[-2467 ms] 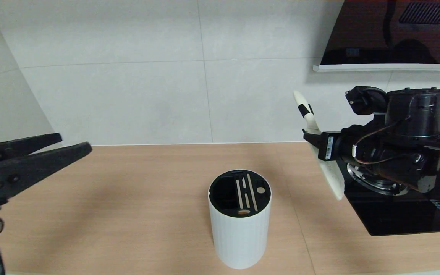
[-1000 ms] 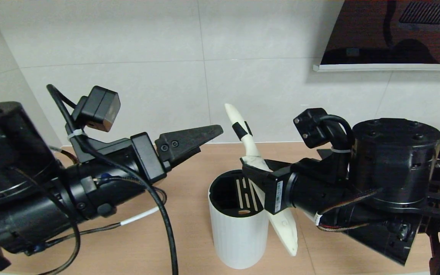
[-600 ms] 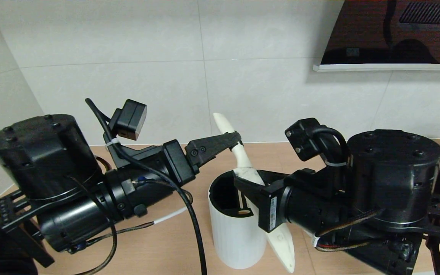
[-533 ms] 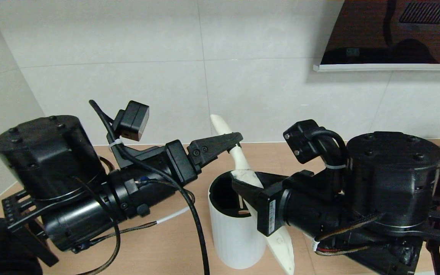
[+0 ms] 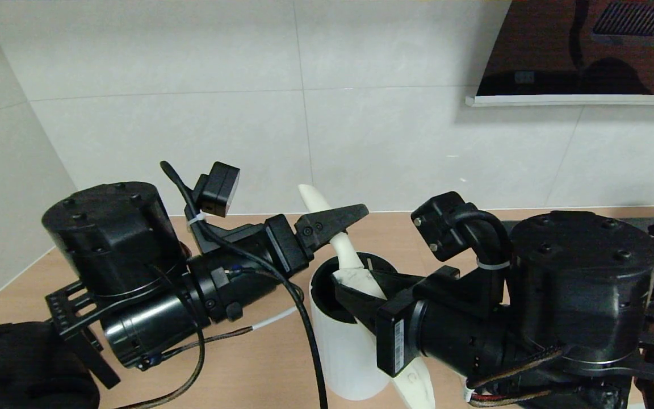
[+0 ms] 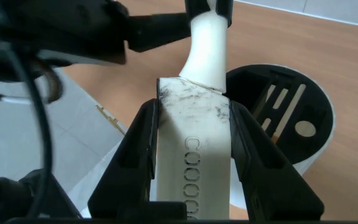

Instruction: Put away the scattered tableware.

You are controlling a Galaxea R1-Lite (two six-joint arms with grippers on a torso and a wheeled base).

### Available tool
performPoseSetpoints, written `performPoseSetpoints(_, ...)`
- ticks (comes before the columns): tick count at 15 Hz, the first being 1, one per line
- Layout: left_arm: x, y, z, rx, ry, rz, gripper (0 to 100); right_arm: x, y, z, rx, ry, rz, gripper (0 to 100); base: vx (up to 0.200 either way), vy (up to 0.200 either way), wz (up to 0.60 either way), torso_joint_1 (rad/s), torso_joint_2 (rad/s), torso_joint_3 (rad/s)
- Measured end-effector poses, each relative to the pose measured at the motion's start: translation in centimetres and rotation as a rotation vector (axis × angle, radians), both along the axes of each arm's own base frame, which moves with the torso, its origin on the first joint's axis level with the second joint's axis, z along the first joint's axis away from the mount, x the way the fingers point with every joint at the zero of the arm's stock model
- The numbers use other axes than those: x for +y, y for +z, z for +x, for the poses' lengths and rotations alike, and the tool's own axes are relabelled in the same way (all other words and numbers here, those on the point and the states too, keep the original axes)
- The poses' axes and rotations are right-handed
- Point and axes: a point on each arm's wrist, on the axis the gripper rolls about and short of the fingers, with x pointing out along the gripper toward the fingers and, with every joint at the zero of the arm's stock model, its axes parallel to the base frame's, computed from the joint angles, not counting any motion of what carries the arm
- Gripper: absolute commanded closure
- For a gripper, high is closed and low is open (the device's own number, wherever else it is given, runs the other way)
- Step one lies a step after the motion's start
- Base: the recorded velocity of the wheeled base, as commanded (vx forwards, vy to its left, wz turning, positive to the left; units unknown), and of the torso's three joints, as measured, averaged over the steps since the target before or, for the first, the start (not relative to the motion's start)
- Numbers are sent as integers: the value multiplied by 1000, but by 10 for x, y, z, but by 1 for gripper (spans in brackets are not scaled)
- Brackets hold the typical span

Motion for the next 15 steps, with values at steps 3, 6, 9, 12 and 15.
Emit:
performPoseSetpoints(3, -2, -4, 2, 12, 0, 9, 0, 0, 0, -1, 0, 3, 1, 100, 0, 0, 0, 0, 0, 0)
performPoseSetpoints(6, -3, -5, 3, 11, 12, 9, 100, 0, 0, -1, 0, 4, 1, 100, 0, 0, 0, 0, 0, 0)
performPoseSetpoints(9, -4, -7, 5, 14, 16, 12, 100, 0, -1, -1, 2, 4, -3, 100, 0, 0, 0, 0, 0, 0)
performPoseSetpoints(12, -4, -9, 6, 16, 16, 13, 100, 0, -1, -1, 3, 5, -4, 100, 0, 0, 0, 0, 0, 0)
performPoseSetpoints(15, -4, -9, 6, 18, 17, 15, 100, -1, -1, 0, 2, 3, -3, 100, 0, 0, 0, 0, 0, 0)
